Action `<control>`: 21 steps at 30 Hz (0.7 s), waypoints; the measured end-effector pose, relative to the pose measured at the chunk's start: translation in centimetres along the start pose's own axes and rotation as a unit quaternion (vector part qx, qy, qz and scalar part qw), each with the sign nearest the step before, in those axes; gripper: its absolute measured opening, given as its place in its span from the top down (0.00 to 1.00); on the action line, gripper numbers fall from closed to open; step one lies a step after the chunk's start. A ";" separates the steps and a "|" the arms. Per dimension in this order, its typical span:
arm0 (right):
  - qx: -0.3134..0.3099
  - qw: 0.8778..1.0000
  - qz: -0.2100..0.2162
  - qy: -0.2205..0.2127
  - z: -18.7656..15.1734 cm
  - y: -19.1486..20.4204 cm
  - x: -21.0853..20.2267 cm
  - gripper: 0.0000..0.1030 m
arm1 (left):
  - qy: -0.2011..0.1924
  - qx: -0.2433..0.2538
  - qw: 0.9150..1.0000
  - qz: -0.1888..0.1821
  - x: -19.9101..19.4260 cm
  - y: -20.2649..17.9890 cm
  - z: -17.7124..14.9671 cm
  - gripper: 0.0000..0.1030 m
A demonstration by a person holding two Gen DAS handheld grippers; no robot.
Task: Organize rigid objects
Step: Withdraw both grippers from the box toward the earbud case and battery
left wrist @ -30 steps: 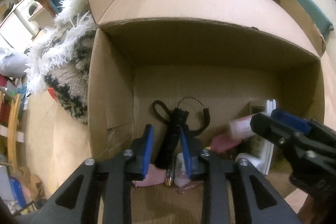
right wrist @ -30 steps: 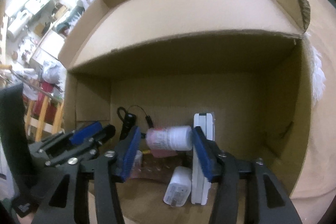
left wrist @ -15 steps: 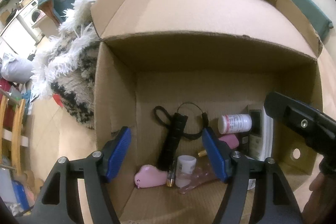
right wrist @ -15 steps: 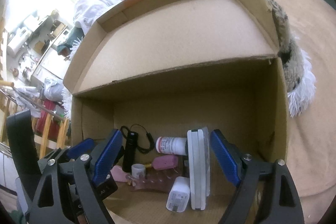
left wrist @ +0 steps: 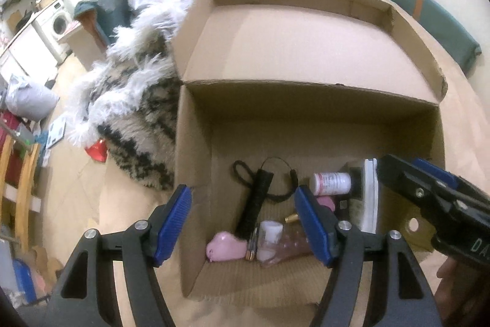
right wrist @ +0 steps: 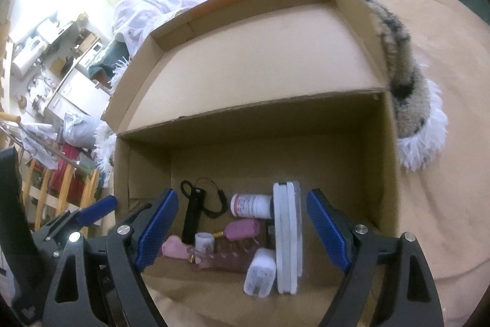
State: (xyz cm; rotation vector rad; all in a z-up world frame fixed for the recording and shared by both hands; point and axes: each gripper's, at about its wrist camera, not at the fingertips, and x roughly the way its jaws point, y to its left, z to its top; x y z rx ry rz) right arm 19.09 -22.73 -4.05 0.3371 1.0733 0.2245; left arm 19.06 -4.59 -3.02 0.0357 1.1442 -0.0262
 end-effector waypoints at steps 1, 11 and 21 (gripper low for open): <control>0.000 1.000 -0.001 -0.001 -0.2 0.0 -0.4 0.12 | 0.002 -0.007 1.000 -0.001 -0.3 0.4 0.0 0.35; 0.008 1.000 0.004 0.004 -1.4 1.4 -5.1 0.12 | 0.002 -0.049 0.999 -0.005 -3.7 3.1 -1.7 0.35; 0.007 1.000 0.002 0.021 -5.5 2.2 -7.4 0.12 | 0.002 -0.057 0.998 -0.009 -5.9 4.8 -5.3 0.35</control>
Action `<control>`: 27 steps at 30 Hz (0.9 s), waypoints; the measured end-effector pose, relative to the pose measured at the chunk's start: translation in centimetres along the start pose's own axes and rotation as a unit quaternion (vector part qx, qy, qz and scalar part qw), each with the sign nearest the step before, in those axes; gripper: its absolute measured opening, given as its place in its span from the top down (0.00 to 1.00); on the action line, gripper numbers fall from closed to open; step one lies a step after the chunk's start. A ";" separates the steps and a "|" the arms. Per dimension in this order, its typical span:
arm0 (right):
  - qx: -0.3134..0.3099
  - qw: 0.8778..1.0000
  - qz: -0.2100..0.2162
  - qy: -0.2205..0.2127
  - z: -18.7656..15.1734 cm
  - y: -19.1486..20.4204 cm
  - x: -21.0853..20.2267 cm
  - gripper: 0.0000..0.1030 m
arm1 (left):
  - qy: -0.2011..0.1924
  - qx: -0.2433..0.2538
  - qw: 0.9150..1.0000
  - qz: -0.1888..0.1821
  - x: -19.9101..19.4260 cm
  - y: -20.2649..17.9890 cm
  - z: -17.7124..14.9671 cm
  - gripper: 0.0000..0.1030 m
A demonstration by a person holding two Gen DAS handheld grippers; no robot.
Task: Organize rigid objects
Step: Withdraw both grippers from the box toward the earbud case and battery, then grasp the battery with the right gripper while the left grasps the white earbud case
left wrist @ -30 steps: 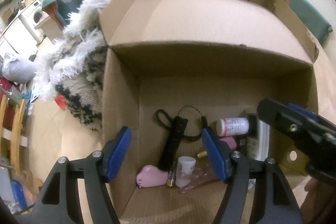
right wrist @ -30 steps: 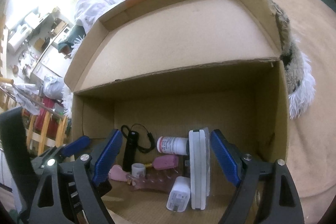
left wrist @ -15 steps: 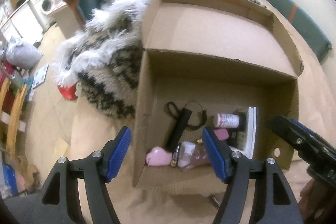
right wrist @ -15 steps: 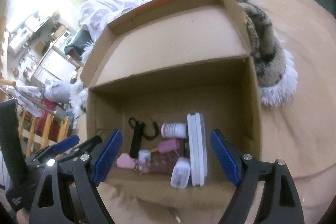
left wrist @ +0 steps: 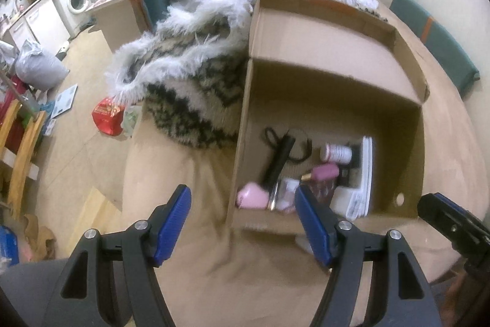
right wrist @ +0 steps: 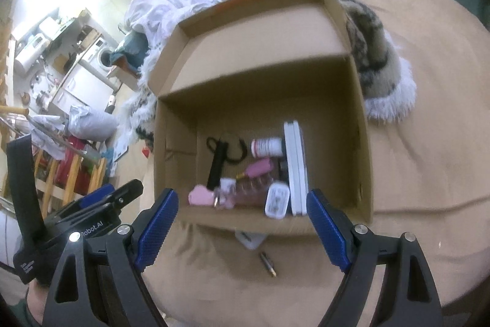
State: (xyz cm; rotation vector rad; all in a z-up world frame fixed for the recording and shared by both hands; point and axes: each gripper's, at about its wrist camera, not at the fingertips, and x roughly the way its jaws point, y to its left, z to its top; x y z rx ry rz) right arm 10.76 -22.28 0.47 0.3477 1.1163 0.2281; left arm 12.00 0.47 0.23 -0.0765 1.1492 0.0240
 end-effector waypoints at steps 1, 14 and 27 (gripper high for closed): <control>0.002 1.000 -0.001 0.002 -0.4 -0.1 0.0 0.12 | 0.002 -0.002 1.000 -0.001 0.1 0.2 -0.4 0.34; 0.032 0.985 -0.069 0.155 -7.4 -3.3 9.1 0.14 | 0.052 -0.026 0.998 -0.003 3.2 1.5 -4.3 0.34; -0.059 0.972 -0.097 0.207 -9.6 -1.1 14.3 0.85 | 0.070 -0.021 0.997 0.001 4.6 0.8 -4.9 0.34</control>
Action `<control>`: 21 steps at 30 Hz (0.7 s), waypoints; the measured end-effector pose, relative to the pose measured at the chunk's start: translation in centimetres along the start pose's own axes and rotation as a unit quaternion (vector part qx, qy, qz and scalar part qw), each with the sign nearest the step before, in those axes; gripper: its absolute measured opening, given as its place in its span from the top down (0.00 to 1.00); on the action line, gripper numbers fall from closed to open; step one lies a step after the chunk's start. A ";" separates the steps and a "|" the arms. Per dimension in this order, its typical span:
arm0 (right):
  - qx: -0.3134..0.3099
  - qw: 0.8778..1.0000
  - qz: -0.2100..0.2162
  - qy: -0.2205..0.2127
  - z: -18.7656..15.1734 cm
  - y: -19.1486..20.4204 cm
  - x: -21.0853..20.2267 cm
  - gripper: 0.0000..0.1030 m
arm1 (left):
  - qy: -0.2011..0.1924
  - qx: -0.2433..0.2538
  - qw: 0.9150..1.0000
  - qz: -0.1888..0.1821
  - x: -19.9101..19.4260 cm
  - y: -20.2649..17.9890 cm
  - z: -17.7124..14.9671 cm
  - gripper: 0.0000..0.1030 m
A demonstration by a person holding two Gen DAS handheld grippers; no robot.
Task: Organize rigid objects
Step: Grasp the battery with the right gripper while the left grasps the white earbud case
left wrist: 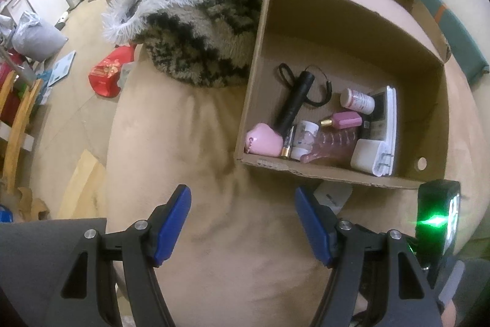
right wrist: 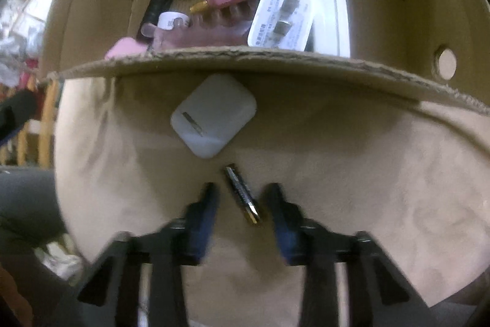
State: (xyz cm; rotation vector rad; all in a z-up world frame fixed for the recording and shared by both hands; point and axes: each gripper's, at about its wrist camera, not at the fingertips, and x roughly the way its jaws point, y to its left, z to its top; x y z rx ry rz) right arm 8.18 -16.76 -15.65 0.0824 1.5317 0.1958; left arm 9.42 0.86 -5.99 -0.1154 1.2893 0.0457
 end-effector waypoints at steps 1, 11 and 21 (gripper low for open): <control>-0.001 1.000 0.001 -0.003 -0.1 -0.1 -0.1 0.89 | 0.003 0.004 1.000 -0.001 0.2 -0.2 -0.1 0.34; 0.074 0.997 0.001 -0.020 -2.4 -6.1 -1.7 0.89 | 0.045 0.157 0.986 -0.018 3.8 -7.8 -1.9 0.34; 0.095 0.995 0.003 -0.009 -2.1 -7.2 -1.1 0.89 | 0.076 0.178 0.981 -0.002 8.5 -11.2 -1.2 0.35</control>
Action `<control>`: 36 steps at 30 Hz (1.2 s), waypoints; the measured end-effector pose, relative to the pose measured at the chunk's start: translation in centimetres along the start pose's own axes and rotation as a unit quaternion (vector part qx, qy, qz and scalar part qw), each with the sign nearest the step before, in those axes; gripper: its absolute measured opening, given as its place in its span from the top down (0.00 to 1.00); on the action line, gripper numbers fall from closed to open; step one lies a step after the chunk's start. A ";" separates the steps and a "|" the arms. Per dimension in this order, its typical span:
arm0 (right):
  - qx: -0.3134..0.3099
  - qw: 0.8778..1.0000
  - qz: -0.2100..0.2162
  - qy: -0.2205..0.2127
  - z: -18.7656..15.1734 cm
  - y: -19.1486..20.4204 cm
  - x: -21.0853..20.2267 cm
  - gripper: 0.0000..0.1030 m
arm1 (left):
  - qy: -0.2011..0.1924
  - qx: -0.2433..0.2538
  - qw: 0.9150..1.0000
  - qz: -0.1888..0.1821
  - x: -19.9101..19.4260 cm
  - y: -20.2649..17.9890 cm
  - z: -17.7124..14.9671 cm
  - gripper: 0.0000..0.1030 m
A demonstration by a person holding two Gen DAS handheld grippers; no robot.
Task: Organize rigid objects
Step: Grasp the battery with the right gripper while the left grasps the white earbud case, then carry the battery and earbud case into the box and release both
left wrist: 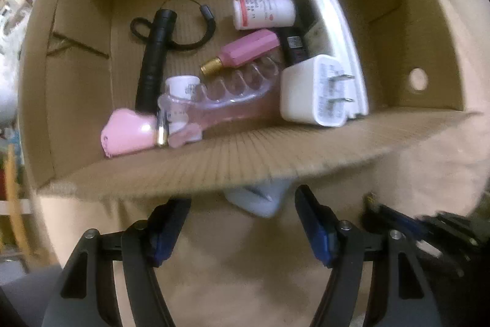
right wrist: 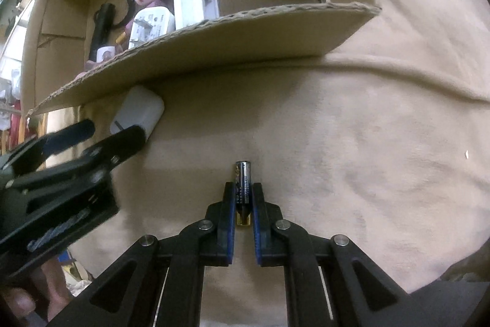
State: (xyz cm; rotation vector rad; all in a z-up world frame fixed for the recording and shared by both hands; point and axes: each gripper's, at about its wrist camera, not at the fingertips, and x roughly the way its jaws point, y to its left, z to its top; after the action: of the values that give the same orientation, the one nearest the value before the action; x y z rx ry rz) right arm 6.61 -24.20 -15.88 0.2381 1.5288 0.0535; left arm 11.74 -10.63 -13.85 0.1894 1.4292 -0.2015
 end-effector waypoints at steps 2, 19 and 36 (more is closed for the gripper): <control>0.003 1.000 0.003 0.002 0.0 0.0 0.1 0.89 | 0.002 0.007 1.000 -0.002 0.7 -0.3 0.3 0.35; -0.018 1.000 -0.008 -0.004 0.6 1.8 -0.4 0.89 | 0.023 -0.006 1.000 -0.001 1.0 0.3 -1.0 0.61; -0.033 0.997 0.021 -0.059 -0.4 3.3 -4.4 0.89 | -0.032 -0.073 0.997 -0.004 -6.8 5.1 -5.9 0.61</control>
State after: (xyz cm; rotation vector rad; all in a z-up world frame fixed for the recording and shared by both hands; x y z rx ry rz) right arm 6.42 -21.72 -10.96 0.2159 1.4014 0.1208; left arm 6.43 -4.08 -7.82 0.0573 1.3742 -0.1084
